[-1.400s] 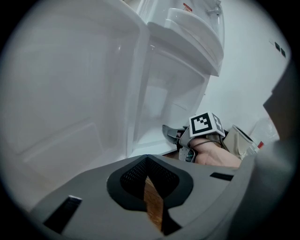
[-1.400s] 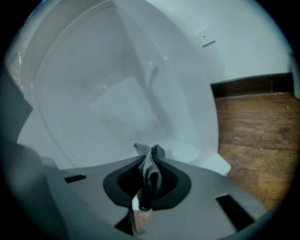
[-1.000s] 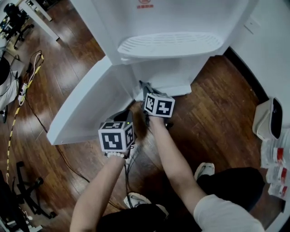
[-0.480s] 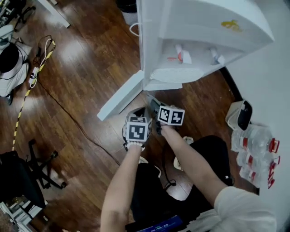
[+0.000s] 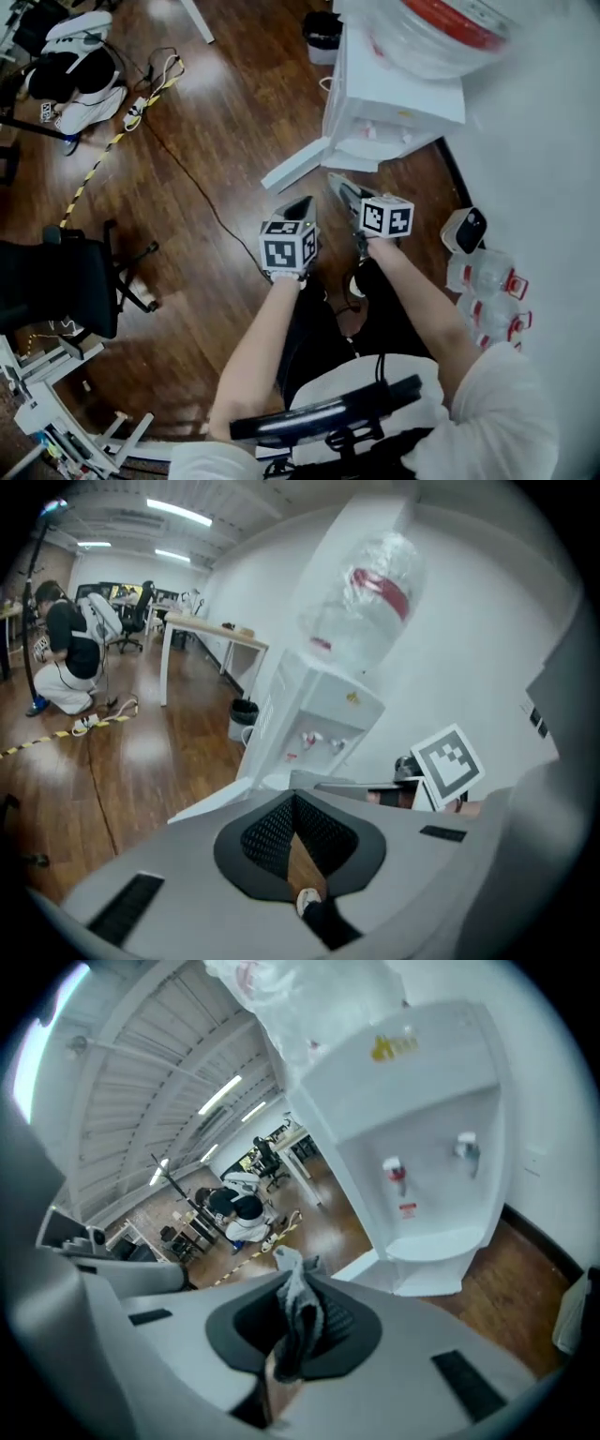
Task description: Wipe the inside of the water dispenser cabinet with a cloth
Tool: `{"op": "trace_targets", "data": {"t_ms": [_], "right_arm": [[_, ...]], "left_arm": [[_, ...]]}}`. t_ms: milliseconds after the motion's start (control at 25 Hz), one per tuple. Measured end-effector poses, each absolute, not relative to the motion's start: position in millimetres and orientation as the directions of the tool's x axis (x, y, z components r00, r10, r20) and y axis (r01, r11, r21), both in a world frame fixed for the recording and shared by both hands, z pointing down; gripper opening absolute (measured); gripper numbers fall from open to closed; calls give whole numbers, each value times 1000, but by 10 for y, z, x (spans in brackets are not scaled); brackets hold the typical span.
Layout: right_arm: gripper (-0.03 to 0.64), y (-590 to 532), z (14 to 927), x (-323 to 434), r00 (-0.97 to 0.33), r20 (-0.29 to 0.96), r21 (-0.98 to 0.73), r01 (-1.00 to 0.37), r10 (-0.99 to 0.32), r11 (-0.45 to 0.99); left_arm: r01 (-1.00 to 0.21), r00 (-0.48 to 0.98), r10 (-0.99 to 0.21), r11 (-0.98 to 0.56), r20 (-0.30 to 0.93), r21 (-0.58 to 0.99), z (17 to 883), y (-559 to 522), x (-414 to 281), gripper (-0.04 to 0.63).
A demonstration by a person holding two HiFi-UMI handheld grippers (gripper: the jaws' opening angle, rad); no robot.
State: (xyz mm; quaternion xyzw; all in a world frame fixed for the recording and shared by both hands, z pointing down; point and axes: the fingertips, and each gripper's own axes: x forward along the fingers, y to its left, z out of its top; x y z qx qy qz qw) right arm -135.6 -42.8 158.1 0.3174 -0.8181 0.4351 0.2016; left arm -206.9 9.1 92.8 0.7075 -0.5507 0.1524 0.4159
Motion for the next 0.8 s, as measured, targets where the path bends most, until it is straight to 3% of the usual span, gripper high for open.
{"op": "trace_targets", "data": {"t_ms": [200, 400, 800], "right_arm": [[34, -518, 377, -1329, -808, 426, -640, -587, -407, 496], [34, -482, -244, -988, -840, 303, -631, -531, -450, 565], [34, -56, -1235, 856, -869, 148, -594, -460, -473, 660]], "left_arm": [[-891, 400, -705, -149, 585, 430, -77, -113, -1833, -12], [-885, 412, -740, -186, 532, 427, -497, -54, -1292, -12], [-893, 381, -801, -190, 462, 408, -1103, 414, 266, -12]]}}
